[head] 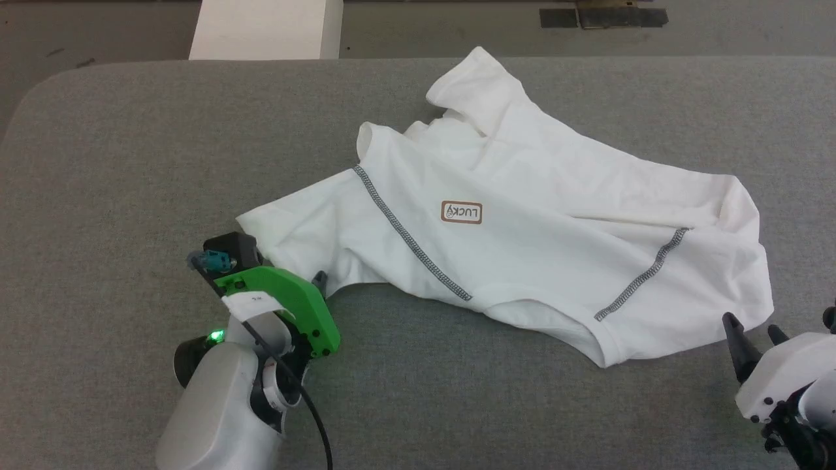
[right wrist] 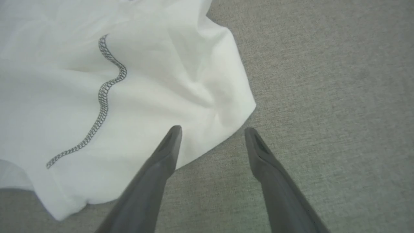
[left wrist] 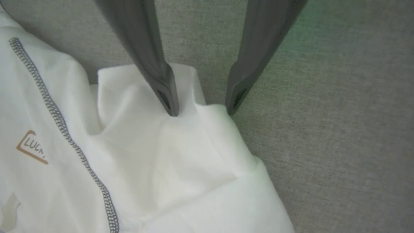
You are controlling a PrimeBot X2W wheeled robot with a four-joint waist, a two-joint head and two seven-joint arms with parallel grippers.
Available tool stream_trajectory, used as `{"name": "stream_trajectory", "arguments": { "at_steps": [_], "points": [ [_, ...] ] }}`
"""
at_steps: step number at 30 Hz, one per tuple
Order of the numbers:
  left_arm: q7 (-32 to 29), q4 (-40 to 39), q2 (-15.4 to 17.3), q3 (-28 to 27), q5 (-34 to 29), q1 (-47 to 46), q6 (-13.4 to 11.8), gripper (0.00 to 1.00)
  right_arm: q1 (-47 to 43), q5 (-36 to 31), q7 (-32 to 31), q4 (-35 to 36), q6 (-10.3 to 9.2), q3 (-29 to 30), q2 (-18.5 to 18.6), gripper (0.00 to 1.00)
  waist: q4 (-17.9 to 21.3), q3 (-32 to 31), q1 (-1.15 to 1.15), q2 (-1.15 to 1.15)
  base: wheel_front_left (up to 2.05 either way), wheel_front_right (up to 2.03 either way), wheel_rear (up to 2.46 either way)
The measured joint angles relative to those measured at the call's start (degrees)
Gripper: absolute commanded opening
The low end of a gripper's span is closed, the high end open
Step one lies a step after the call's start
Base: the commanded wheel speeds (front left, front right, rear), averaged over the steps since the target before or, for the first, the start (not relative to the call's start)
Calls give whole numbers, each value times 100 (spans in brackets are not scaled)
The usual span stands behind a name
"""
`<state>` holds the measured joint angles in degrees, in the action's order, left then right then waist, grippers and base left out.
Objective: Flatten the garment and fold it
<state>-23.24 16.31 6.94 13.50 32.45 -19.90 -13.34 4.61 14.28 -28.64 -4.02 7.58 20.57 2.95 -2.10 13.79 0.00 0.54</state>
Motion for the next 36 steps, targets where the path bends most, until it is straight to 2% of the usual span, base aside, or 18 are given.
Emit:
{"name": "stream_trajectory", "arguments": {
  "at_steps": [5,9,16,22,25,30,31,32,33,36],
  "points": [
    [43,0,15,-30,131,-19,108,0,2,8,34,-57,0,0,0,100,17,41,0,0,0,0,0],
    [-48,-332,196,-177,181,20,103,0,2,8,51,-113,0,25,0,100,-34,-12,0,0,0,0,0],
    [-727,-1288,754,-382,192,158,-123,0,1,7,51,-198,0,25,-1,100,-195,-109,0,0,0,0,0],
    [-1055,-1898,1022,-546,163,172,-400,0,1,4,49,-225,0,0,-2,100,-263,-128,0,0,0,0,0],
    [-1057,-1819,1050,-560,131,172,-491,0,1,-2,49,-225,0,-13,-2,100,-258,-114,0,0,0,0,0],
    [-987,-1122,998,-492,132,229,-479,0,10,-3,48,-243,0,-76,-3,100,-183,-92,0,0,0,0,0],
    [-878,-1017,961,-510,133,235,-478,7,10,-4,48,-247,0,-83,-2,100,-171,-90,0,0,0,0,0],
    [-727,-904,922,-530,134,232,-435,30,10,-3,48,-250,0,-92,-2,100,-158,-93,0,0,0,0,0],
    [-636,-799,915,-519,129,229,-386,100,10,-4,48,-256,0,-103,-4,100,-151,-102,0,0,0,0,0],
    [-215,-645,880,-576,131,208,-265,100,10,-5,49,-274,0,-105,-3,100,-145,-142,0,0,0,0,0]
  ]
}}
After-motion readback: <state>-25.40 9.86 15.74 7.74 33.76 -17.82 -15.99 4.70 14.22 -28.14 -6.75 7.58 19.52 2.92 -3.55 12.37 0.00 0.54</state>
